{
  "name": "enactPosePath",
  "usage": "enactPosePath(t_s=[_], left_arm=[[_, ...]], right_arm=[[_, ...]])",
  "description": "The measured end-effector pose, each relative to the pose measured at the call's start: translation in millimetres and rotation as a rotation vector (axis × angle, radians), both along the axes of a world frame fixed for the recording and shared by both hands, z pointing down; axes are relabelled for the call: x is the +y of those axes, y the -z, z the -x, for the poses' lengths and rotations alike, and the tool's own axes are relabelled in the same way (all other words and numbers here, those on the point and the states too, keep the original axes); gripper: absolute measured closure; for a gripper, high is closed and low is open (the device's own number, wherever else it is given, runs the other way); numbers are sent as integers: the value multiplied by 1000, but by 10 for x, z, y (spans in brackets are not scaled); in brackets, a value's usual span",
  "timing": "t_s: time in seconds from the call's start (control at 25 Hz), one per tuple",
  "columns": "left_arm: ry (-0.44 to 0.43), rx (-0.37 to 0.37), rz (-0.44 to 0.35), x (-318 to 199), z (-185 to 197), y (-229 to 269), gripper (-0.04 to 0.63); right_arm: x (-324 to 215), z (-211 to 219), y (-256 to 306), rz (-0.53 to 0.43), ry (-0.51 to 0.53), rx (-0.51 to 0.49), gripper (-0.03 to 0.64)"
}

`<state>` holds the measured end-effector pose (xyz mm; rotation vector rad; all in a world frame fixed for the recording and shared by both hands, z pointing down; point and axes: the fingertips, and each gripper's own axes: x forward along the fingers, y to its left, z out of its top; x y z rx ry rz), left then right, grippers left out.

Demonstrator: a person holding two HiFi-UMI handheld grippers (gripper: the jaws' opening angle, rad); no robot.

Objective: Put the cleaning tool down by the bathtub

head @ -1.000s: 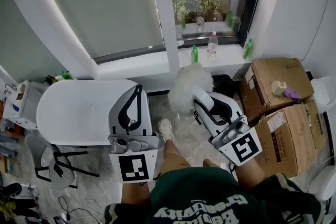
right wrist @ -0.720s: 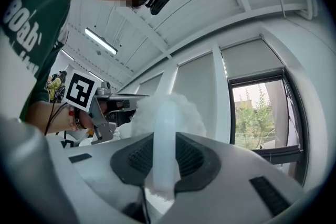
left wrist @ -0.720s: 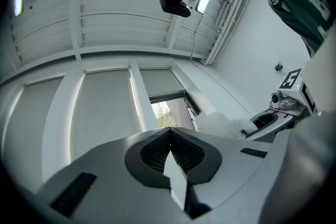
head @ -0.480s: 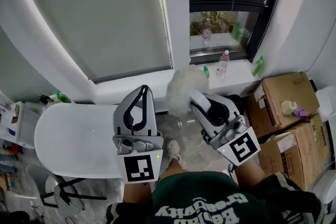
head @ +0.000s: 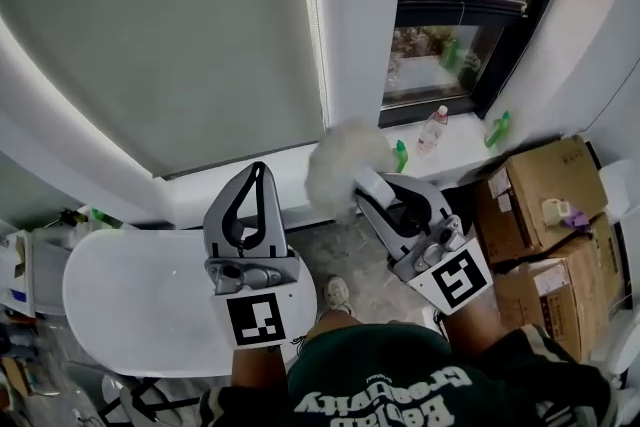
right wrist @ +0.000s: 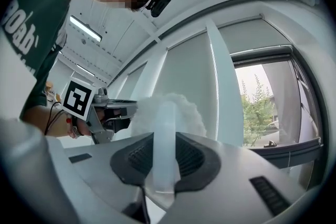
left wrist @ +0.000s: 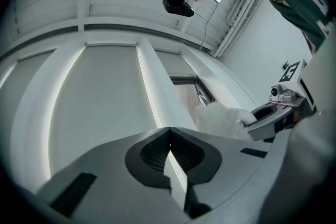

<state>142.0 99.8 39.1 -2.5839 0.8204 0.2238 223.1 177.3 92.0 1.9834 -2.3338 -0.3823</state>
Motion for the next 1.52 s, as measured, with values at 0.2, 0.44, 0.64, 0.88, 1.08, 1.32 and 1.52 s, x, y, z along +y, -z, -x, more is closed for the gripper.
enactPosePath(t_s=[0.2,0.44,0.64,0.88,1.08,1.32,1.52], left_arm=[[-28,-16,14,-359,-207,-98,588],[-46,-33,60,-777,-377,-269,588],[-57,-14,123,-1071,-426,-396,588],[-46,-2,123,-1259,-452,-450,588],[-5,-25,115,-1403,-384,-551,588],[35,-78,114,-1987,-366,-708,588],[70,-74,120,-2068,-302,-734,588]], right_arm=[[-376,-129,-96,24,-23,-22,523],[-807,-292,-281,77,-48,-40,523],[-1008,-387,-376,106,-69,-40,523],[-1196,-494,-514,145,-91,-32,523],[-1337,-469,-558,128,-58,-34,523],[-1733,-494,-714,173,-65,-51,523],[-1654,-514,-794,206,-77,-50,523]])
